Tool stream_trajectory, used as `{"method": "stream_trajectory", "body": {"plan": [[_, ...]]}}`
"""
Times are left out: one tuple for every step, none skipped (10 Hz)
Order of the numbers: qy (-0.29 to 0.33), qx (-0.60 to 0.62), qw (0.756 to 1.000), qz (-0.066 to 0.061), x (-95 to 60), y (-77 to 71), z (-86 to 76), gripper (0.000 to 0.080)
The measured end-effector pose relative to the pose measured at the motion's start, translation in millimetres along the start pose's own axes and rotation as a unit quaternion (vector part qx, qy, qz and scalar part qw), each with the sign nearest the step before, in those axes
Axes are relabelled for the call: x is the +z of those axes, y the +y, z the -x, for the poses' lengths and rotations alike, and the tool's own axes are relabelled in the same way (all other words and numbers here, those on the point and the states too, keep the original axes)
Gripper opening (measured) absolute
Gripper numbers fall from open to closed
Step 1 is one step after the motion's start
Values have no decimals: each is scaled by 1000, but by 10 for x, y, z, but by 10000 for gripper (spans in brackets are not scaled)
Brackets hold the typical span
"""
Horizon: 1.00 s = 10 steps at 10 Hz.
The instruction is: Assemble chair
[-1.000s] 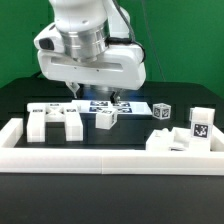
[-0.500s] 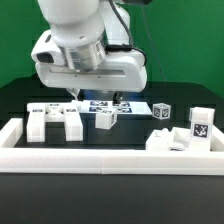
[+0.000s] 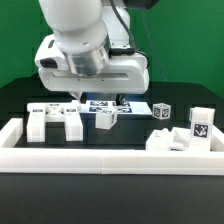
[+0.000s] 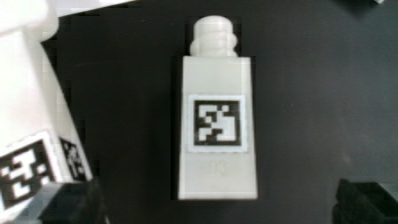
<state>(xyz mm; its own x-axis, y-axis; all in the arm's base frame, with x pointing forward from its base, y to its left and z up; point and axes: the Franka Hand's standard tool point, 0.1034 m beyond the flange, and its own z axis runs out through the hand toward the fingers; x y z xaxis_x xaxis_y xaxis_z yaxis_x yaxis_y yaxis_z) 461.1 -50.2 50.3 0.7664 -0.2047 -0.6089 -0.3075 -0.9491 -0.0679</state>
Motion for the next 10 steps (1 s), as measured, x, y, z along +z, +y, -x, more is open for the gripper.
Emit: {"method": "stream_trajectory", "body": {"plan": [[-59,0,998,-1,20,-18,61,649],[-65,-2,998,4,16,-32,-65,649],[-91,-1,996,4,45,-36,-18,649],[-84,-1,996,6,56,-38,-74,649],[-82,-2,997,6,56,-40,-81,649],[-78,-1,997,7,68,-33,-100,649],[-73,-1,997,8,94,-34,-124,649],[-73,-1,997,9,128,-35,-127,649],[-71,-1,997,10,154,-30,-137,649],[-71,0,997,10,177,-22,-143,649]]}}
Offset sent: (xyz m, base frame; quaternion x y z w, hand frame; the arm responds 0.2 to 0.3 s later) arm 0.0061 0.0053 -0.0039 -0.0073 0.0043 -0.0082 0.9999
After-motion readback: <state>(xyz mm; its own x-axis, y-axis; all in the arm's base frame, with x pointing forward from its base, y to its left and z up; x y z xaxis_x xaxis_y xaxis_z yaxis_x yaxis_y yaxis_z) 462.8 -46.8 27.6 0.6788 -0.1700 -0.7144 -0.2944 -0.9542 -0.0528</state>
